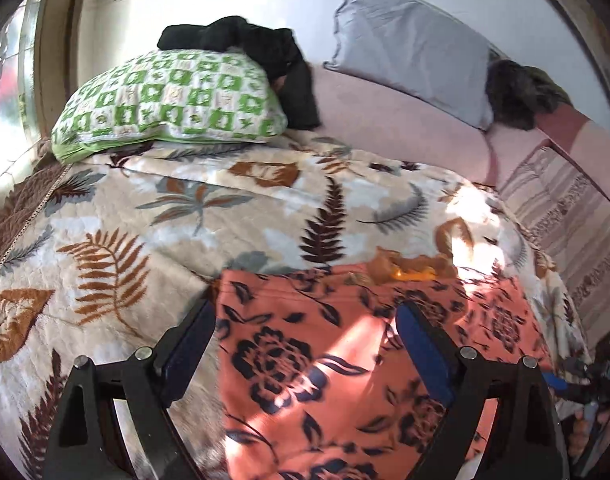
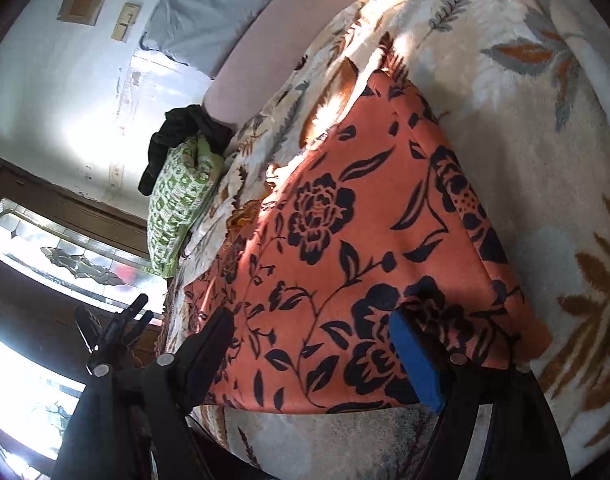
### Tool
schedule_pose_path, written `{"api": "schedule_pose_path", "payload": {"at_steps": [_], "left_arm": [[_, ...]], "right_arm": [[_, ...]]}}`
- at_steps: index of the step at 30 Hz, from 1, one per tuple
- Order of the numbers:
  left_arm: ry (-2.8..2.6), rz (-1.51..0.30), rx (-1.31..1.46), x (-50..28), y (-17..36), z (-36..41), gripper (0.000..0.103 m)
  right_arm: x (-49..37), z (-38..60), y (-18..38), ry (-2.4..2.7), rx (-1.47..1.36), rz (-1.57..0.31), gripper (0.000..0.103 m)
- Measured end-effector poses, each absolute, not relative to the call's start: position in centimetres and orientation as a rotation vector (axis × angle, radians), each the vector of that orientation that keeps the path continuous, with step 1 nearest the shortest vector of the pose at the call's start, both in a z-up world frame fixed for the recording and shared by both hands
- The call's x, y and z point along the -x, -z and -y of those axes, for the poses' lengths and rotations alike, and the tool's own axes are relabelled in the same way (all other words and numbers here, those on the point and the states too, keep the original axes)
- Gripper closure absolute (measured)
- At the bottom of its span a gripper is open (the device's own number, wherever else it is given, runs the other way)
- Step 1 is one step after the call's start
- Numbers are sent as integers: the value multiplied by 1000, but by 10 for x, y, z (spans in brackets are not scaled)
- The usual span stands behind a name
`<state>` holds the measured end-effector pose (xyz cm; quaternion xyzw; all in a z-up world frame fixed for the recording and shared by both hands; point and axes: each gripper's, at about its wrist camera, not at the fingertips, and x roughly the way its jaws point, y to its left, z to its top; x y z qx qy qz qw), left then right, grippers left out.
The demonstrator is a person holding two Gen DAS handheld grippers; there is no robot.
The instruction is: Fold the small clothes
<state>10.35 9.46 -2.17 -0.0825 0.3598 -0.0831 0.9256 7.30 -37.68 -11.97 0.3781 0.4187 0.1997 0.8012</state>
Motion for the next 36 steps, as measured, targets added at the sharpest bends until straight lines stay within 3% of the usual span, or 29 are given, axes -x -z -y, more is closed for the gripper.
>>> {"api": "schedule_pose_path", "payload": {"at_steps": [4, 7, 8, 9, 13, 18, 24, 26, 29, 33, 36], "left_arm": [[313, -779, 124, -67, 36, -54, 11], [295, -895, 131, -65, 75, -42, 11], [286, -958, 129, -69, 90, -41, 11], [252, -1001, 114, -68, 102, -40, 11], [230, -988, 84, -62, 108, -39, 11], [217, -994, 52, -65, 117, -37, 11], [205, -988, 19, -65, 118, -33, 10], [207, -990, 25, -66, 116, -34, 10], [202, -981, 47, -66, 113, -37, 10], [181, -930, 96, -63, 99, -40, 10], [179, -891, 132, -55, 84, -40, 10]], "right_arm": [[-62, 376, 105, -494, -853, -850, 20], [-66, 394, 133, -360, -903, -933, 20], [-64, 407, 147, -265, -961, -969, 27], [-58, 419, 152, -280, -1080, -933, 27], [-60, 418, 111, -307, -986, -878, 24], [-127, 390, 77, -446, -880, -894, 23], [-248, 393, 120, -352, -890, -1023, 22], [-263, 422, 130, -230, -946, -948, 22], [-241, 453, 115, -94, -1026, -802, 21], [-168, 445, 84, -218, -923, -760, 21], [-92, 439, 89, -285, -1001, -768, 21]]}}
